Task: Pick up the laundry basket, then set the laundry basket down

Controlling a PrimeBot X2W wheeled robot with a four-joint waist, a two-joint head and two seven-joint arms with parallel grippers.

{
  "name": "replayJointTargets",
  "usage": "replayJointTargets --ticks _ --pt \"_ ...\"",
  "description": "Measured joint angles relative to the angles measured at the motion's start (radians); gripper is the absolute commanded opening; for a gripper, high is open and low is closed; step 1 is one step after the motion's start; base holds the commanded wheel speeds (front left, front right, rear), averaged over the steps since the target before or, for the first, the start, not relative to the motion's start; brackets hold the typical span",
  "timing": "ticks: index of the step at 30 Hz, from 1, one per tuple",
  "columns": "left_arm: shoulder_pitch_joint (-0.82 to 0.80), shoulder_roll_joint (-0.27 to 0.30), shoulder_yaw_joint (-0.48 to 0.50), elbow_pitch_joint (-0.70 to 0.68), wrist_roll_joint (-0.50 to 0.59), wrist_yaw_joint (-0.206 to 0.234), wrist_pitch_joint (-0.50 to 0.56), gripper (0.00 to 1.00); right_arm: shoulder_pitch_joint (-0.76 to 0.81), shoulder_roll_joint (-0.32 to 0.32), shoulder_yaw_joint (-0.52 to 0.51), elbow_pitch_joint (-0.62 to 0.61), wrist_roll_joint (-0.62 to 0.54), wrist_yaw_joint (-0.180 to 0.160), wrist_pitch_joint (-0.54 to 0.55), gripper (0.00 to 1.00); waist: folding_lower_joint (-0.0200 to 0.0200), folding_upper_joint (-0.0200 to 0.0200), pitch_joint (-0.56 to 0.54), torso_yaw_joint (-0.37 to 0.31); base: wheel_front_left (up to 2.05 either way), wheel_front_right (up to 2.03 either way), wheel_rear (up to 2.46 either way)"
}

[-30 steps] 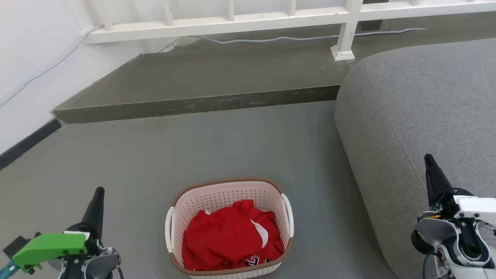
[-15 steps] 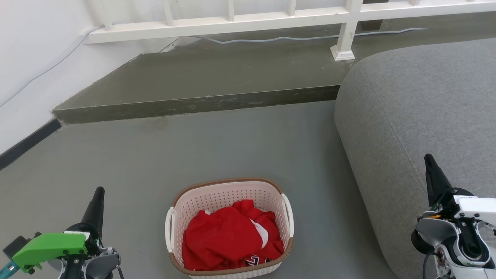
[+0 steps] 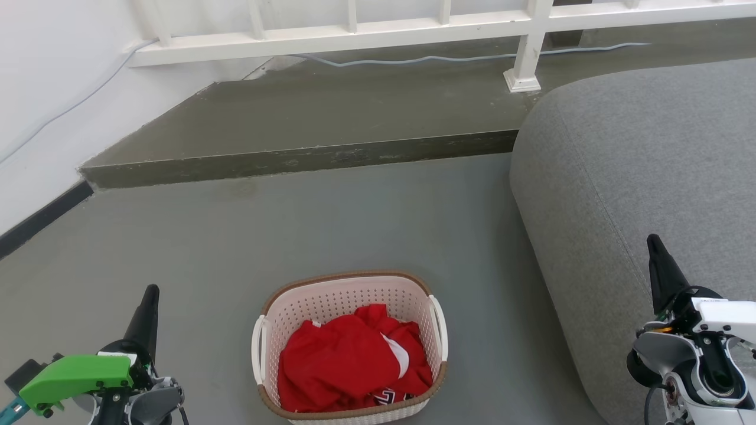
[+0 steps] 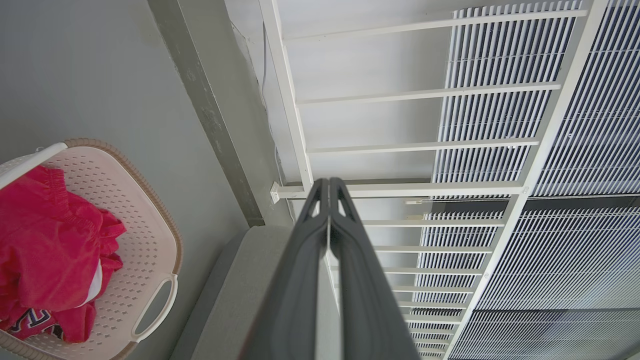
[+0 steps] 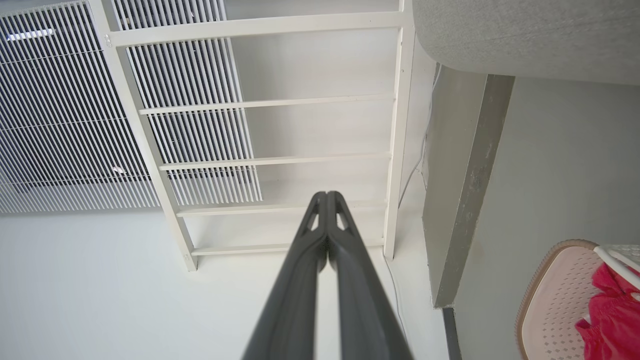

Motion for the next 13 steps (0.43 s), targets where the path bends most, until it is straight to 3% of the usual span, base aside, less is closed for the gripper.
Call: replayJointTargets --ticks 13 --pt "0.000 0.000 0.000 0.000 0.000 0.000 0.000 0.00 0.000 0.001 -0.002 0.000 0.000 0.000 0.000 0.00 0.0000 0.0000 0.000 0.000 0.00 0.00 0.00"
